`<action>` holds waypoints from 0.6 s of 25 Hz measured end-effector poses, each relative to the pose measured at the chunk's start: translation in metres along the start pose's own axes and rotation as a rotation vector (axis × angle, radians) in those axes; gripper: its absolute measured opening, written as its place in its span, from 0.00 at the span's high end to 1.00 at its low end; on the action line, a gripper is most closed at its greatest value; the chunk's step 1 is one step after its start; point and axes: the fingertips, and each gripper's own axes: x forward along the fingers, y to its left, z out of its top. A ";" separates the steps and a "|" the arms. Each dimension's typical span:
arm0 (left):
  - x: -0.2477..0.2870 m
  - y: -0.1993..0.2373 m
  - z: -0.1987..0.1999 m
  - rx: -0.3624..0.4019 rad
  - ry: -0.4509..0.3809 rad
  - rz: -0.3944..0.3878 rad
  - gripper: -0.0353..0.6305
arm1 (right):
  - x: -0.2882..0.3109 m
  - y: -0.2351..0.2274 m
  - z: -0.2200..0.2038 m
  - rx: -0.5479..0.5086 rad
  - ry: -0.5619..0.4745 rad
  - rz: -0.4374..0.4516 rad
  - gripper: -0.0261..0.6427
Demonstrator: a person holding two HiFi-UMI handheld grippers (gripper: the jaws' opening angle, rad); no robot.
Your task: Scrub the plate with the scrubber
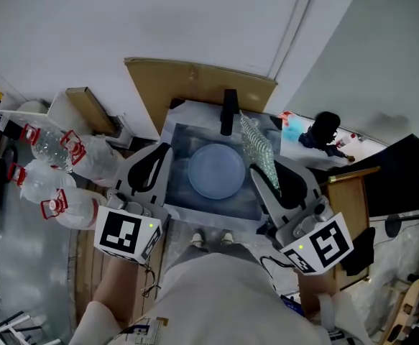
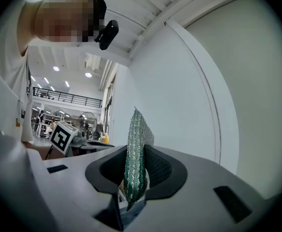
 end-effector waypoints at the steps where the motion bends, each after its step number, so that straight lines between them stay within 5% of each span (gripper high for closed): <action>1: -0.003 -0.002 0.004 0.003 -0.007 -0.004 0.91 | -0.002 0.003 0.002 -0.001 -0.003 0.003 0.79; 15: -0.024 -0.014 0.008 0.011 -0.018 -0.024 0.91 | -0.021 0.015 0.009 0.000 -0.009 -0.015 0.79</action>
